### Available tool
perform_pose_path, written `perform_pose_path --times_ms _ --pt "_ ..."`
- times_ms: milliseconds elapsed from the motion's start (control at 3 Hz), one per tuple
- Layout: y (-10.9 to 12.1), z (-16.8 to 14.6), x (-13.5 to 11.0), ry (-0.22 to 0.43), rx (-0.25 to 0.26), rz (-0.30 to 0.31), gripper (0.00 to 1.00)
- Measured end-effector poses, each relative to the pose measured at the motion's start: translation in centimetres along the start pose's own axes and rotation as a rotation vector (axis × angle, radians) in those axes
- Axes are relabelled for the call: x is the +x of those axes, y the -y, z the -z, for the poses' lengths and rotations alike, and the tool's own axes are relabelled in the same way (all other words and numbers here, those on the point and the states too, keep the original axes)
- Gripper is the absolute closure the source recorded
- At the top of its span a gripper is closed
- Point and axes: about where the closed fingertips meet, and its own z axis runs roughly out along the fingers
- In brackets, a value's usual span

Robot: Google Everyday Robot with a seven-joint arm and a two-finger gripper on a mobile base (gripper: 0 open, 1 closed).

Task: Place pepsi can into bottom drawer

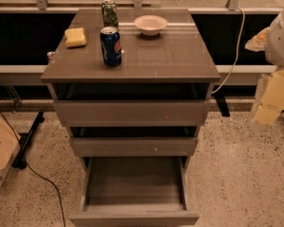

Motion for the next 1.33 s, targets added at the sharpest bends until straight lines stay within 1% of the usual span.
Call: perform_pose_path --times_ms 333,667,1000,1333 --pt "0.3 -0.2 -0.6 0.024 0.014 -0.005 0.00" --pt "0.7 -0.7 -1.6 0.071 0.035 -0.016 0.00" --pt "1.8 -2.4 -3.5 0.189 0.047 -0.047 0.00" --pt "4.2 -4.7 -6.7 0.358 0.080 -0.095 0.00"
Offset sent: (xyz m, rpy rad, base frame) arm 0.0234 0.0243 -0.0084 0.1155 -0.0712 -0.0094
